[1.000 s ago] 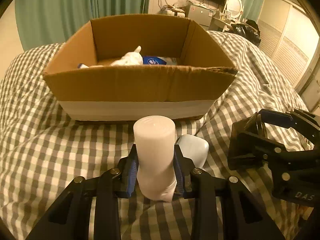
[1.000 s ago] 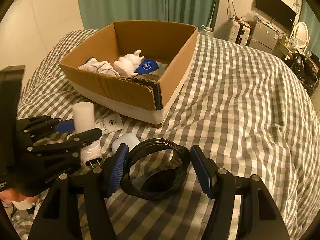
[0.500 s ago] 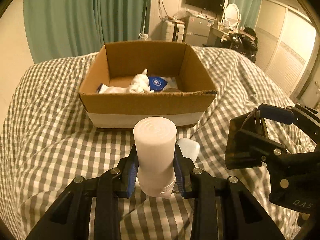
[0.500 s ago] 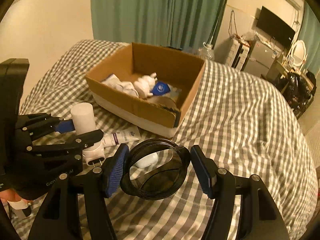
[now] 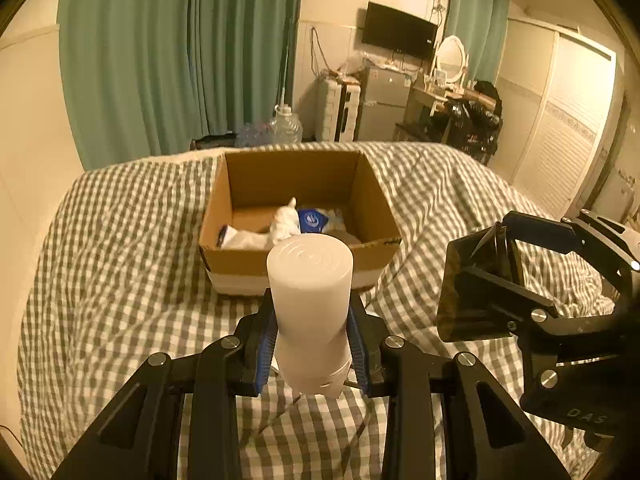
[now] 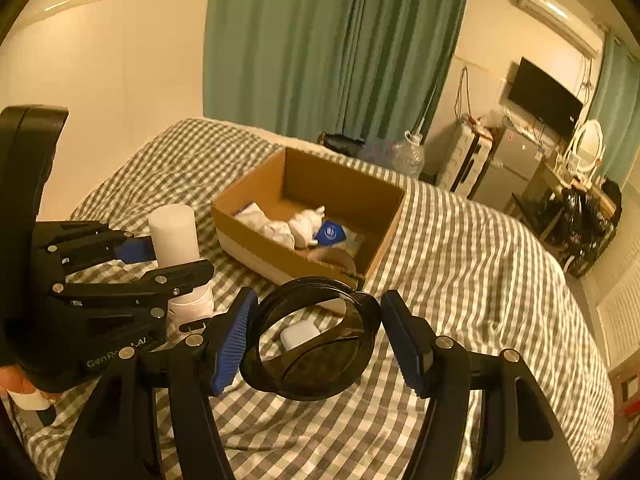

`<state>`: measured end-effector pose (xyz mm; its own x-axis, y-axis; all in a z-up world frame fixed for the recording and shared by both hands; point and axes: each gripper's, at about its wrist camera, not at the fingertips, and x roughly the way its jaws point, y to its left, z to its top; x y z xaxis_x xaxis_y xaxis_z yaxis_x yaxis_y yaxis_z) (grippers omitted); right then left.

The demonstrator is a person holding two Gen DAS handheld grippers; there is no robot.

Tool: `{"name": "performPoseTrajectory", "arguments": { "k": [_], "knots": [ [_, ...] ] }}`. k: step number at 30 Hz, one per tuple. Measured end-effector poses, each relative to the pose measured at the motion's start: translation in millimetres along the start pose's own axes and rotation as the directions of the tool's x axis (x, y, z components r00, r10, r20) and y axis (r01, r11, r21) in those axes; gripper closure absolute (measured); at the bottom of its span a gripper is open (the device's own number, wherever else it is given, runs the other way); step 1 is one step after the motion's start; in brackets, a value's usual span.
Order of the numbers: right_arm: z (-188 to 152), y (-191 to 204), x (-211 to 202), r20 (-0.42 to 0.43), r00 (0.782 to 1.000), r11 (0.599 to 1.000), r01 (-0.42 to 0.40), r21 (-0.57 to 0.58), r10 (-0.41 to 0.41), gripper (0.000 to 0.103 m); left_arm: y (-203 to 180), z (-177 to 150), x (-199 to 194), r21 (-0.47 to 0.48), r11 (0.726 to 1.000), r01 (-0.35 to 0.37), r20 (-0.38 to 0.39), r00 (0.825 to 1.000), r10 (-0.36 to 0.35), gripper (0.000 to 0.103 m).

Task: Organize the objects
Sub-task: 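Grasp the white bottle with the left tool while the right tool grasps the black round object, then drop the bottle into the box with the left tool while the right tool drops the black object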

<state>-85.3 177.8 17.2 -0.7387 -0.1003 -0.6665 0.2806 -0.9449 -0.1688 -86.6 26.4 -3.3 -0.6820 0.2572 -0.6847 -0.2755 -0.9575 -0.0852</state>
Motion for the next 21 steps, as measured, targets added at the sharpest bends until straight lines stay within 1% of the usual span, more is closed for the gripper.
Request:
{"name": "performPoseTrajectory", "arguments": {
  "k": [6, 13, 17, 21],
  "knots": [
    [19.7, -1.8, -6.7, 0.041, 0.999, 1.0, 0.006, -0.003, -0.006, 0.039, 9.6, 26.2, -9.1, -0.008, 1.0, -0.01, 0.042, 0.999, 0.01, 0.07],
    [60.4, -13.3, 0.3, 0.095, 0.996, 1.0, 0.004, 0.0, -0.004, 0.039, 27.6, 69.7, -2.4, -0.022, 1.0, -0.022, 0.088, 0.996, 0.023, 0.07],
    [85.6, -21.6, 12.4, 0.119, 0.993, 1.0, 0.001, 0.009, -0.002, 0.039, 35.5, 93.2, 12.3, -0.024, 0.999, -0.032, 0.102, 0.994, 0.034, 0.07],
    [107.5, -27.9, 36.5, 0.116, 0.993, 1.0, 0.001, 0.01, -0.003, 0.039, 44.1, 117.5, 43.9, -0.011, 0.999, -0.031, 0.111, 0.993, 0.032, 0.07]
  ]
}}
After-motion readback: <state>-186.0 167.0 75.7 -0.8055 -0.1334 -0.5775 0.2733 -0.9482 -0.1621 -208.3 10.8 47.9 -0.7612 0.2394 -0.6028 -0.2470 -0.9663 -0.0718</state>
